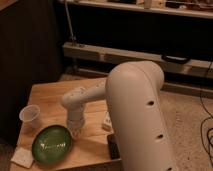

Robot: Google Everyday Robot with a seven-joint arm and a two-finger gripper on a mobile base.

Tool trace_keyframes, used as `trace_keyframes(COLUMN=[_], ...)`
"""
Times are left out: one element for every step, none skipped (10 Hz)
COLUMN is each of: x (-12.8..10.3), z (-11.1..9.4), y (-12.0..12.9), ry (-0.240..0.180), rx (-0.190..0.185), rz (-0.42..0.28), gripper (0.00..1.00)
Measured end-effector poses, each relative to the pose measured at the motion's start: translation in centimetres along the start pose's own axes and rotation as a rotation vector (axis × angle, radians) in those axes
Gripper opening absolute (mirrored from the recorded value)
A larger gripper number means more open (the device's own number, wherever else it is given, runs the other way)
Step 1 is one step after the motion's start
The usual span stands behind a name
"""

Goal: Push the ceramic bowl across the table

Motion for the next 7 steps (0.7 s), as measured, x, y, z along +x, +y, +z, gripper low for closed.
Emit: trace_keyframes(x=[0.0,-0.1,-0.1,-0.1,-0.2,0.0,-0.1], z=[0.1,0.2,0.2,0.3,0.4,0.4,0.1], y=[0.4,0.7,0.9,1.2,1.4,1.6,0.9], ry=[0.004,0.006,0.009,0.015,0.021,0.019,0.007], rx=[0.001,0.002,0.003,0.006,0.008,0.006,0.002], rz=[-0.010,-0.018,-0.025,-0.035,-0.045,-0.049,-0.032], gripper=[0.03,0.03,0.03,0.03,0.03,0.03,0.03])
